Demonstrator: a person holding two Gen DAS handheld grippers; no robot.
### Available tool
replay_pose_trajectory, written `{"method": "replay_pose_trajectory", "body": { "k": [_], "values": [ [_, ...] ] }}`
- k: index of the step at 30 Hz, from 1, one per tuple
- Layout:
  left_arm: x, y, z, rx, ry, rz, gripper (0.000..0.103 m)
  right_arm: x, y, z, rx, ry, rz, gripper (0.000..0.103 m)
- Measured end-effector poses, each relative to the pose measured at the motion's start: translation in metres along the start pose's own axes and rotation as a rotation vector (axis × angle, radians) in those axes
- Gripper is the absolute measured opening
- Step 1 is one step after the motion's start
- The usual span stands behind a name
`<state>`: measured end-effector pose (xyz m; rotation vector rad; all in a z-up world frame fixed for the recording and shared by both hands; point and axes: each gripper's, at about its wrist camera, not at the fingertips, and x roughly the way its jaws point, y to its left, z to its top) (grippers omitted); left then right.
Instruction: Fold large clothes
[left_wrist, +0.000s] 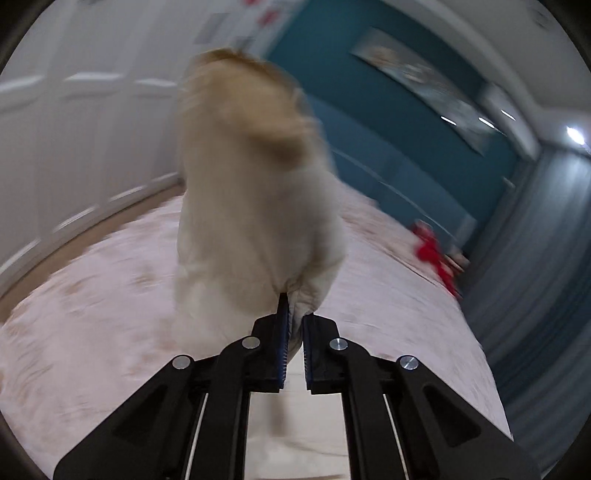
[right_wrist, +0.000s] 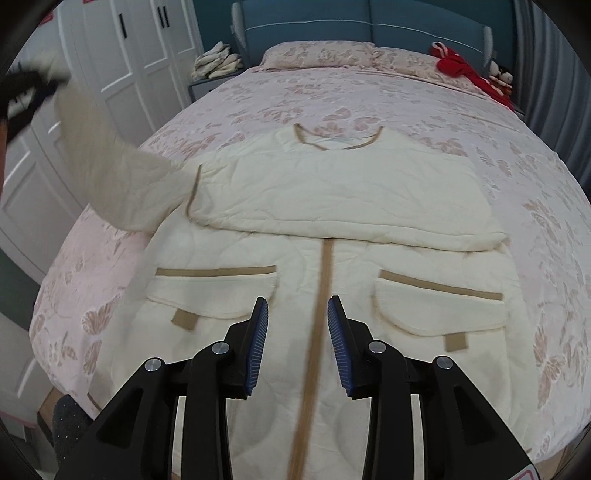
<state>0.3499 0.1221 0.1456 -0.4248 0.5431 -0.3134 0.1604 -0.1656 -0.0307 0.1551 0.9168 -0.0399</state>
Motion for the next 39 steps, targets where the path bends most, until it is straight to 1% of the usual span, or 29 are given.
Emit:
{"method": "replay_pose_trajectory", "body": {
  "k": [2, 4, 5, 6, 7, 10, 12, 14, 16, 17, 18, 19, 20, 21, 23, 24, 25, 27, 28, 30, 33, 35, 36, 37, 38, 39],
  "values": [
    [0.017, -0.049, -0.007, 0.051, 0.035, -0.068, 0.005, -0.007, -0.017, -0.001, 0.024, -0.01, -0.015, 0.034],
    [0.038, -0.096, -0.023, 0.098, 0.082, -0.123, 0.005, -0.012, -0.034, -0.003, 0.046, -0.015, -0.03, 0.034],
    [0.043, -0.107, -0.031, 0.112, 0.103, -0.138, 0.005, -0.015, -0.043, -0.004, 0.058, -0.018, -0.04, 0.034],
    [0.06, -0.129, -0.045, 0.126, 0.141, -0.159, 0.005, -0.017, -0.053, -0.005, 0.073, -0.02, -0.05, 0.034],
    [0.071, -0.141, -0.055, 0.132, 0.173, -0.169, 0.005, -0.019, -0.06, -0.006, 0.084, -0.021, -0.057, 0.034],
    [0.118, -0.18, -0.098, 0.15, 0.286, -0.172, 0.005, -0.022, -0.088, -0.011, 0.126, -0.018, -0.083, 0.034],
    [0.132, -0.184, -0.128, 0.16, 0.346, -0.154, 0.007, -0.023, -0.104, -0.014, 0.15, -0.012, -0.098, 0.034],
    [0.16, -0.186, -0.167, 0.17, 0.425, -0.119, 0.008, -0.021, -0.116, -0.016, 0.168, -0.009, -0.109, 0.037],
    [0.174, -0.18, -0.198, 0.166, 0.494, -0.103, 0.012, -0.019, -0.127, -0.016, 0.181, -0.006, -0.115, 0.041],
    [0.179, -0.173, -0.211, 0.149, 0.525, -0.091, 0.019, -0.017, -0.133, -0.015, 0.186, -0.008, -0.114, 0.042],
    [0.174, -0.16, -0.218, 0.13, 0.542, -0.081, 0.033, -0.017, -0.136, -0.013, 0.188, -0.011, -0.113, 0.046],
    [0.169, -0.147, -0.223, 0.079, 0.554, -0.081, 0.042, -0.014, -0.141, -0.009, 0.195, -0.013, -0.105, 0.048],
    [0.162, -0.133, -0.224, 0.018, 0.547, -0.092, 0.059, -0.012, -0.145, -0.004, 0.204, -0.015, -0.095, 0.051],
    [0.149, -0.127, -0.227, -0.031, 0.525, -0.107, 0.072, -0.008, -0.152, 0.003, 0.22, -0.023, -0.078, 0.054],
    [0.124, -0.09, -0.218, -0.152, 0.459, -0.134, 0.083, 0.0, -0.164, 0.018, 0.254, -0.038, -0.051, 0.056],
    [0.114, -0.07, -0.213, -0.196, 0.438, -0.132, 0.083, 0.006, -0.17, 0.025, 0.277, -0.043, -0.041, 0.056],
    [0.108, -0.056, -0.21, -0.218, 0.427, -0.115, 0.083, 0.01, -0.175, 0.031, 0.297, -0.047, -0.032, 0.057],
    [0.096, -0.012, -0.202, -0.291, 0.399, -0.048, 0.083, 0.025, -0.188, 0.044, 0.345, -0.051, -0.021, 0.058],
    [0.094, 0.005, -0.201, -0.323, 0.397, -0.021, 0.083, 0.036, -0.195, 0.05, 0.38, -0.042, -0.027, 0.058],
    [0.093, 0.051, -0.203, -0.435, 0.404, 0.038, 0.081, 0.055, -0.208, 0.057, 0.44, -0.018, -0.013, 0.058],
    [0.094, 0.093, -0.205, -0.557, 0.398, 0.062, 0.076, 0.077, -0.213, 0.063, 0.482, 0.014, 0.018, 0.058],
    [0.099, 0.106, -0.205, -0.597, 0.392, 0.059, 0.076, 0.091, -0.21, 0.066, 0.494, 0.033, 0.058, 0.058],
    [0.103, 0.11, -0.205, -0.614, 0.394, 0.059, 0.072, 0.097, -0.208, 0.068, 0.5, 0.049, 0.073, 0.053],
    [0.106, 0.111, -0.205, -0.627, 0.396, 0.049, 0.068, 0.107, -0.205, 0.071, 0.504, 0.075, 0.1, 0.042],
    [0.111, 0.113, -0.205, -0.643, 0.4, 0.032, 0.058, 0.11, -0.201, 0.074, 0.491, 0.094, 0.096, 0.018],
    [0.114, 0.113, -0.205, -0.653, 0.407, 0.021, 0.044, 0.111, -0.197, 0.078, 0.473, 0.1, 0.089, 0.012]
  ]
}}
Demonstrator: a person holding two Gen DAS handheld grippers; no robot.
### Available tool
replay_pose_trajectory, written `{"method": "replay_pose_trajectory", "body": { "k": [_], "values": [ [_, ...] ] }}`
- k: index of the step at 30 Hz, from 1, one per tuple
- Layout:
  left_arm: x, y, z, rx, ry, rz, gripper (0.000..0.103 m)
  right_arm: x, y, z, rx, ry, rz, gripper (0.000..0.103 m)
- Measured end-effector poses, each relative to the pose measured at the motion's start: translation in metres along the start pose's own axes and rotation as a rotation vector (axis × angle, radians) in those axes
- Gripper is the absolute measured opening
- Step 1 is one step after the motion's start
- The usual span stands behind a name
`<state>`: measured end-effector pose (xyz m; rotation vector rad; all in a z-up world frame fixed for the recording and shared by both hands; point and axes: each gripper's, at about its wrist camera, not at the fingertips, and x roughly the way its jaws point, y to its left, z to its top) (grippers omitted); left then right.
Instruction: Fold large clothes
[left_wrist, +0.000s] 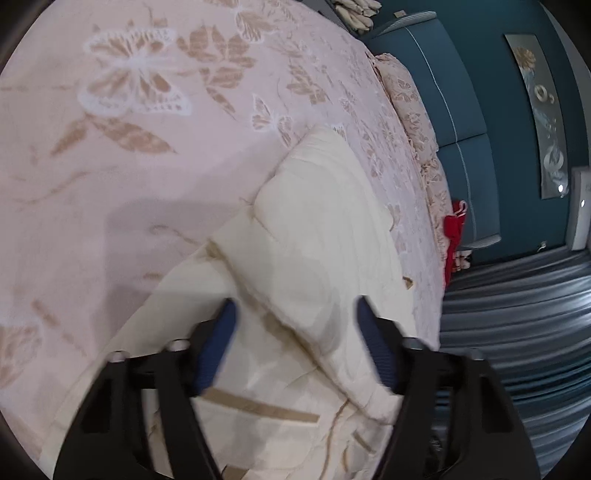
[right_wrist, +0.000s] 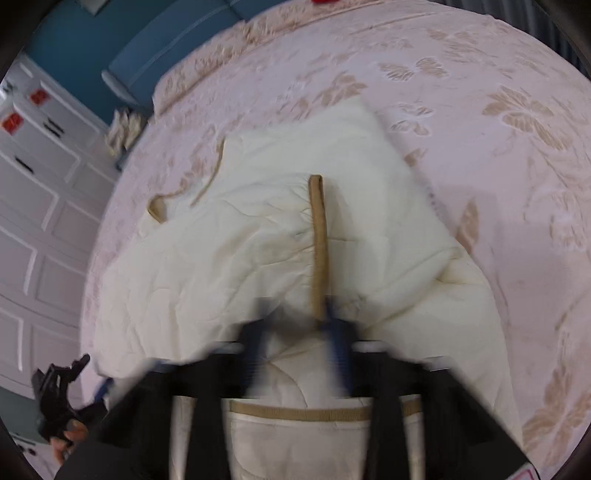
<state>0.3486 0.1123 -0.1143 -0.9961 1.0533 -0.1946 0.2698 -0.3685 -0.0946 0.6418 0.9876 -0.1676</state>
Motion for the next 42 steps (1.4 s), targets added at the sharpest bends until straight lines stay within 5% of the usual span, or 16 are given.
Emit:
{"method": "replay_pose_trajectory", "body": {
  "k": [3, 6, 8, 13, 23, 29, 34, 37, 42],
  "values": [
    [0.009, -0.008, 0.007, 0.015, 0.024, -0.009, 0.011, -0.044, 0.025, 0.021, -0.085, -0.153, 0.057, 0.005],
    [-0.005, -0.029, 0.011, 0.107, -0.04, -0.03, 0.008, -0.098, 0.043, 0.038, -0.144, -0.321, 0.129, 0.004],
    [-0.011, -0.037, 0.007, 0.147, -0.058, -0.059, 0.008, -0.1, 0.045, 0.041, -0.186, -0.358, 0.082, 0.004],
    [0.016, -0.026, -0.011, 0.221, -0.047, 0.088, 0.006, -0.019, 0.016, 0.032, -0.171, -0.183, -0.095, 0.004],
    [0.037, -0.008, -0.03, 0.348, -0.039, 0.178, 0.006, 0.042, -0.013, 0.002, -0.161, -0.076, -0.188, 0.004],
    [0.038, -0.019, -0.044, 0.504, -0.072, 0.247, 0.008, 0.035, -0.011, 0.007, -0.16, -0.065, -0.229, 0.005],
    [-0.009, -0.049, -0.063, 0.658, -0.162, 0.368, 0.036, -0.041, 0.014, -0.014, -0.17, -0.28, -0.258, 0.019],
    [-0.043, -0.07, -0.074, 0.687, -0.278, 0.351, 0.049, -0.036, 0.051, -0.029, -0.273, -0.224, -0.169, 0.017],
    [-0.001, -0.106, -0.077, 0.722, -0.187, 0.313, 0.048, 0.015, 0.1, -0.048, -0.383, -0.113, -0.12, 0.011]
  ]
}}
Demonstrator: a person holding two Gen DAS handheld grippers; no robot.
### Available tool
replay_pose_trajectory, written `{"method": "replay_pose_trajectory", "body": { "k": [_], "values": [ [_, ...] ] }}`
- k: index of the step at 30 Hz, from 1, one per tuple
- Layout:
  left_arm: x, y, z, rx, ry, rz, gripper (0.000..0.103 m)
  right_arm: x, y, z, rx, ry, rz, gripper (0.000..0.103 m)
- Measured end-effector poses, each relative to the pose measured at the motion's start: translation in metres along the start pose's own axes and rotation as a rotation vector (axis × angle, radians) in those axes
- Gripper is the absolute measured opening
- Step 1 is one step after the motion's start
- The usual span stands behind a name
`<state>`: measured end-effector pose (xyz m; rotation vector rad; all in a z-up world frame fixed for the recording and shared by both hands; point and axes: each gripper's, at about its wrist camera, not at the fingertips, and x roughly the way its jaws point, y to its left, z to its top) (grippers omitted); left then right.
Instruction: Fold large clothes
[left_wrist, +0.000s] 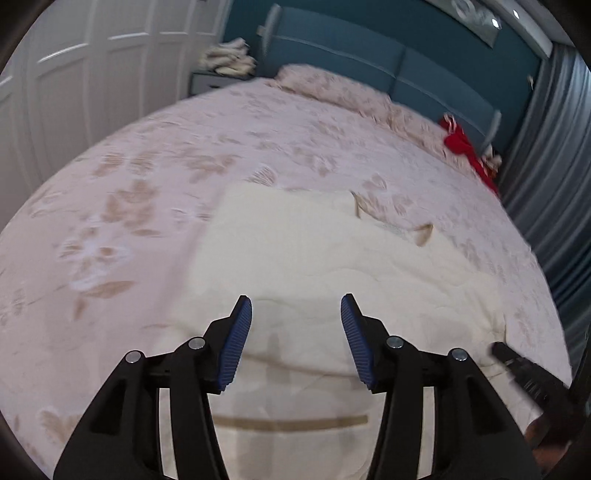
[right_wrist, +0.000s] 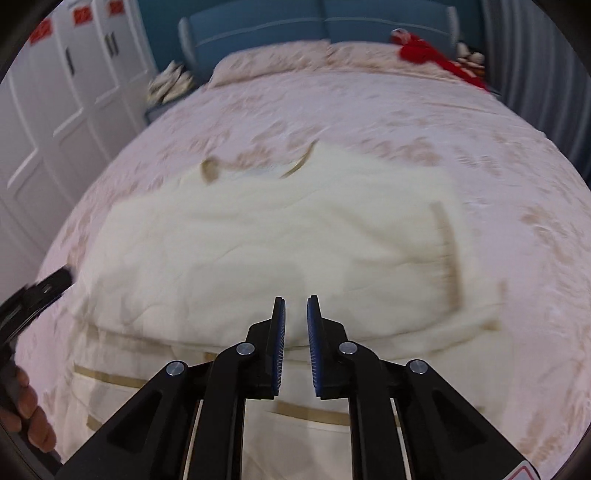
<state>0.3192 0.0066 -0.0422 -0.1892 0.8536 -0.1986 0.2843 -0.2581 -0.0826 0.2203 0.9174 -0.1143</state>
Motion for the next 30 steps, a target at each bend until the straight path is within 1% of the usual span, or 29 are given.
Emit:
{"method": "replay_pose_trajectory", "body": {
  "k": [3, 5, 7, 9, 14, 17, 20, 21, 23, 25, 26, 27, 30],
  "values": [
    [0.034, -0.017, -0.008, 0.033, 0.085, 0.009, 0.046, 0.029, 0.01, -0.006, -0.03, 0.058, -0.025, 0.011],
    [0.048, -0.02, -0.018, 0.051, 0.119, 0.035, 0.045, 0.041, 0.009, -0.011, -0.036, 0.075, -0.029, 0.009],
    [0.057, -0.017, -0.028, 0.044, 0.138, 0.043, 0.044, 0.044, 0.006, -0.016, -0.034, 0.077, -0.024, 0.007],
    [0.062, -0.013, -0.038, 0.034, 0.133, 0.039, 0.044, 0.048, 0.004, -0.02, -0.035, 0.076, -0.018, 0.007],
    [0.064, -0.02, -0.053, 0.106, 0.11, 0.066, 0.044, 0.051, 0.008, -0.029, -0.057, 0.042, -0.039, 0.006],
    [0.066, -0.018, -0.056, 0.102, 0.099, 0.054, 0.044, 0.052, 0.011, -0.034, -0.08, 0.019, -0.06, 0.006],
    [0.066, -0.015, -0.058, 0.092, 0.08, 0.034, 0.044, 0.052, 0.009, -0.034, -0.069, 0.012, -0.047, 0.007],
    [0.065, -0.013, -0.058, 0.084, 0.076, 0.023, 0.044, 0.051, 0.006, -0.033, -0.058, 0.015, -0.03, 0.007],
    [0.058, -0.01, -0.053, 0.067, 0.074, -0.001, 0.045, 0.047, 0.006, -0.028, -0.057, 0.032, -0.012, 0.007],
    [0.045, -0.01, -0.041, 0.062, 0.073, -0.027, 0.044, 0.036, 0.006, -0.017, -0.061, 0.047, 0.005, 0.01],
    [0.036, -0.009, -0.032, 0.062, 0.056, -0.047, 0.044, 0.028, 0.006, -0.009, -0.054, 0.038, 0.025, 0.013],
    [0.027, -0.007, -0.018, 0.063, 0.024, -0.068, 0.044, 0.019, 0.007, 0.001, -0.051, 0.013, 0.05, 0.013],
    [0.016, -0.004, 0.03, 0.049, -0.05, -0.091, 0.045, 0.002, 0.018, 0.036, -0.058, -0.051, 0.096, 0.016]
  ]
}}
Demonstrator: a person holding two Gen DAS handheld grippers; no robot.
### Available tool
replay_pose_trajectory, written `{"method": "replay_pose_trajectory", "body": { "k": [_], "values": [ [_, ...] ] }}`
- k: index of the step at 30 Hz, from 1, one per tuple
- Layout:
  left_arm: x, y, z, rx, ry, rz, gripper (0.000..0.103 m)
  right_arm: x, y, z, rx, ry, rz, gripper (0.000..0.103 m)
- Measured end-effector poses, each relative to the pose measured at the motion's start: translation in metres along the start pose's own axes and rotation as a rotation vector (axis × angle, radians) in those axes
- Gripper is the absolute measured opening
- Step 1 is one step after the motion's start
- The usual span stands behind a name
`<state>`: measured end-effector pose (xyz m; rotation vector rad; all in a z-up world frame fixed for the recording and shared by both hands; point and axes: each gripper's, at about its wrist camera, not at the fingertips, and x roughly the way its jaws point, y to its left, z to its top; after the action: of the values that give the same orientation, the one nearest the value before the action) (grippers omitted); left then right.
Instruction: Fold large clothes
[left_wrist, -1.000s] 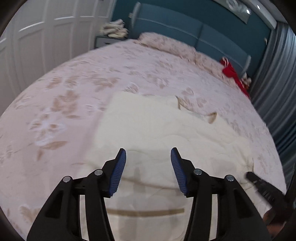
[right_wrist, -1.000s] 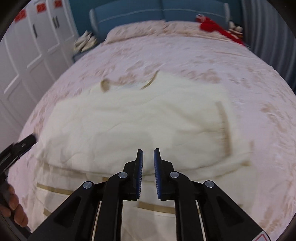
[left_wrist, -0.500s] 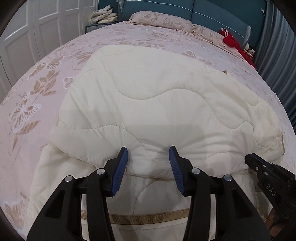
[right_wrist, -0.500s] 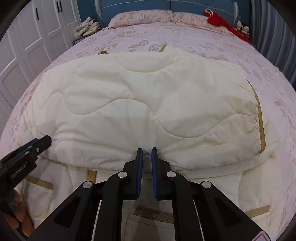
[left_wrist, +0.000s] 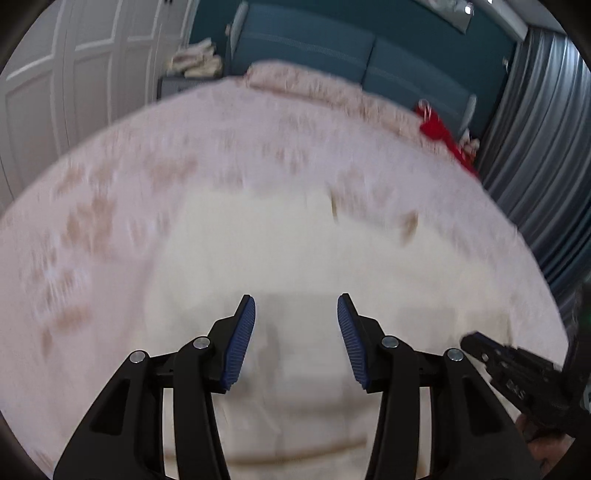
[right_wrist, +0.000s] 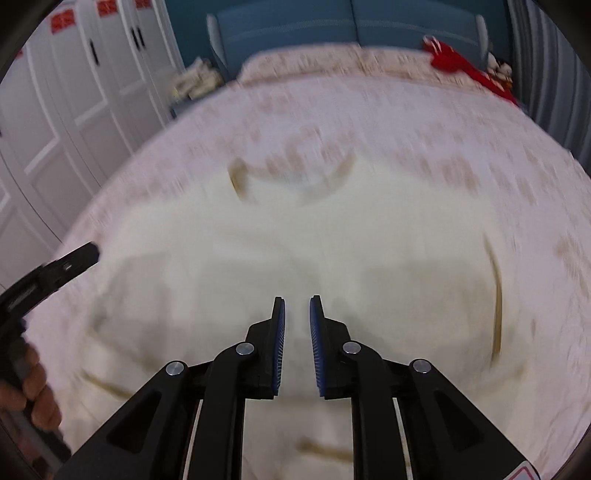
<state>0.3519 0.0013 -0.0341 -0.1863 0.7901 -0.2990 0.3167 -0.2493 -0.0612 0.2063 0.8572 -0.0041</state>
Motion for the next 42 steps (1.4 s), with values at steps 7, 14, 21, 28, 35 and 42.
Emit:
{"method": "replay_pose_trajectory", "body": {
  "k": [7, 14, 21, 28, 35, 42],
  "values": [
    [0.073, 0.031, 0.088, -0.109, 0.037, 0.069, 0.044, 0.063, 0.03, 0.088, 0.072, 0.039, 0.174, 0.023],
    [0.141, 0.065, 0.075, -0.149, 0.169, 0.11, 0.04, 0.152, 0.059, 0.118, 0.088, 0.135, 0.165, 0.031],
    [0.158, 0.075, 0.057, -0.121, 0.152, 0.124, 0.04, 0.212, 0.08, 0.114, 0.03, 0.237, 0.136, 0.007],
    [0.162, 0.082, 0.052, -0.147, 0.106, 0.131, 0.034, 0.218, 0.066, 0.095, 0.078, 0.196, 0.156, 0.004],
    [0.169, 0.075, 0.045, -0.087, 0.077, 0.174, 0.034, 0.218, 0.052, 0.09, 0.141, 0.161, 0.204, 0.003],
    [0.162, 0.071, 0.051, -0.071, 0.077, 0.189, 0.035, 0.113, -0.055, 0.09, 0.316, -0.043, 0.033, 0.014]
  ]
}}
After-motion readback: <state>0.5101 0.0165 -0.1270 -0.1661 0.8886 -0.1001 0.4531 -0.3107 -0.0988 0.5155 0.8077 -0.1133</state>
